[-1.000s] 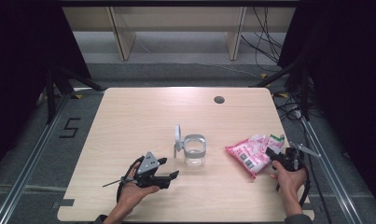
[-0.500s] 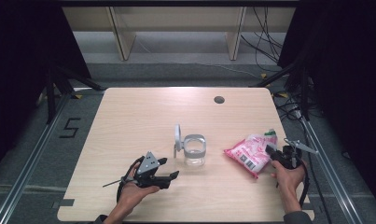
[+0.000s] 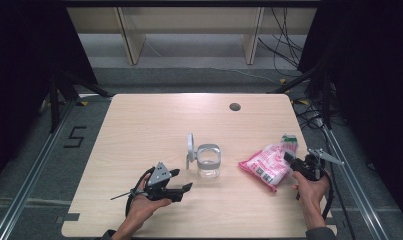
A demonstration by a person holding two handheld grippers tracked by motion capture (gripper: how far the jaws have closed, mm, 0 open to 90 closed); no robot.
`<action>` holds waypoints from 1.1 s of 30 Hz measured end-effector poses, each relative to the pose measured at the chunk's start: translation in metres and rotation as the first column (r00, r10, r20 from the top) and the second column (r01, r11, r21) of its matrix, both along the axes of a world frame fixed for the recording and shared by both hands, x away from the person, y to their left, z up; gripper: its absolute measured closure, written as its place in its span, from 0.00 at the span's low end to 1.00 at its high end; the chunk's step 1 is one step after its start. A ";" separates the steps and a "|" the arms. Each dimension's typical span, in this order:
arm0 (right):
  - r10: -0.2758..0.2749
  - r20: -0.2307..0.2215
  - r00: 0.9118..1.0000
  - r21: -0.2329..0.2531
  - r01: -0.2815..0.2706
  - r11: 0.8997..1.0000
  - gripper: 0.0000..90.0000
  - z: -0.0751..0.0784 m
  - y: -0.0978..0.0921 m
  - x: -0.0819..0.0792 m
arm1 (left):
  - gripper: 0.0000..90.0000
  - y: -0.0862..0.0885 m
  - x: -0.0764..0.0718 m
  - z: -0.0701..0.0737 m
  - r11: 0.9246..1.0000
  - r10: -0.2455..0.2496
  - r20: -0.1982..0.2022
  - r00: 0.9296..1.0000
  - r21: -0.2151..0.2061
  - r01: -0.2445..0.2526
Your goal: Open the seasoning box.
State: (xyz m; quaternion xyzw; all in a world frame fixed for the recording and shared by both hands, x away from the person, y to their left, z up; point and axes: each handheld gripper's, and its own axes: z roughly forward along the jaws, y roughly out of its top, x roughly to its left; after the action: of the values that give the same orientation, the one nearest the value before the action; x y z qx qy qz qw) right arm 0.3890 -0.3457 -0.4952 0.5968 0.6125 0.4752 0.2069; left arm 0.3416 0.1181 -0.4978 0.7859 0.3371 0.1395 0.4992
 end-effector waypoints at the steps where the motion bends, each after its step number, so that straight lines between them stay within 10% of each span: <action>1: 0.000 0.000 1.000 0.000 0.000 1.000 0.99 0.000 0.000 0.000 | 0.35 0.000 0.000 0.000 1.000 0.000 0.000 1.000 0.000 0.000; 33: 0.141 0.162 0.977 -0.016 -0.140 0.990 1.00 0.038 0.025 -0.029 | 0.35 -0.001 0.000 0.000 1.000 -0.016 0.004 1.000 -0.001 0.016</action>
State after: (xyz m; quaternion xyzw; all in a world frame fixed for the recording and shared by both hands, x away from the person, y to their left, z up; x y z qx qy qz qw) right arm 0.3600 -0.3203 -0.4573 0.5108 0.6353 0.5343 0.2235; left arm 0.3411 0.1175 -0.4975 0.7881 0.3300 0.1371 0.5012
